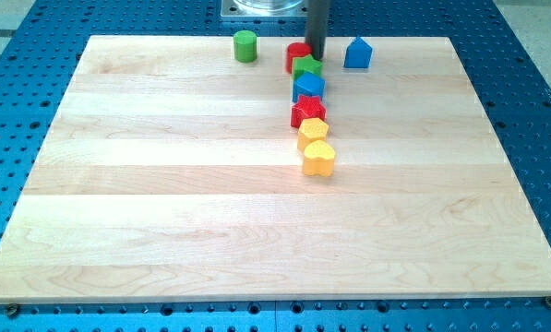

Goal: Align the two circles and triangle in a diagonal line

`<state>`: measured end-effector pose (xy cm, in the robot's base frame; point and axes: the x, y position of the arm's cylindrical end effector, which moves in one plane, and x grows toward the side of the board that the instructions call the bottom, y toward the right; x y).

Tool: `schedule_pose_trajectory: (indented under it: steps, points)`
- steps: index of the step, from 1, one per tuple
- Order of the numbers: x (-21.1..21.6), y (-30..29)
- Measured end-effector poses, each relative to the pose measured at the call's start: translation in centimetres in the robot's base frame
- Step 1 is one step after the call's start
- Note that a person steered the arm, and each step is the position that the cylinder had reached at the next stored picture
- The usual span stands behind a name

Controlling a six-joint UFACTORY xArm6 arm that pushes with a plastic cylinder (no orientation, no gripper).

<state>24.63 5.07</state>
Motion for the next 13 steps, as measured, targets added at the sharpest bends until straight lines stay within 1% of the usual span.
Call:
schedule_pose_trajectory:
  steps: [1, 2, 3, 4, 5, 6, 7, 8, 9, 10, 11, 12, 13]
  points:
    - [2.7, -4.9]
    - [2.9, -7.0]
    - [6.1, -12.1]
    - [1.8, -14.3]
    - [-3.5, -14.3]
    - [-5.0, -11.3]
    - [-4.0, -7.7]
    - [4.7, -11.6]
    - [7.1, -10.7]
    - [0.2, -11.7]
    - [-4.2, -9.8]
    - [-0.9, -8.5]
    - [5.2, -8.5]
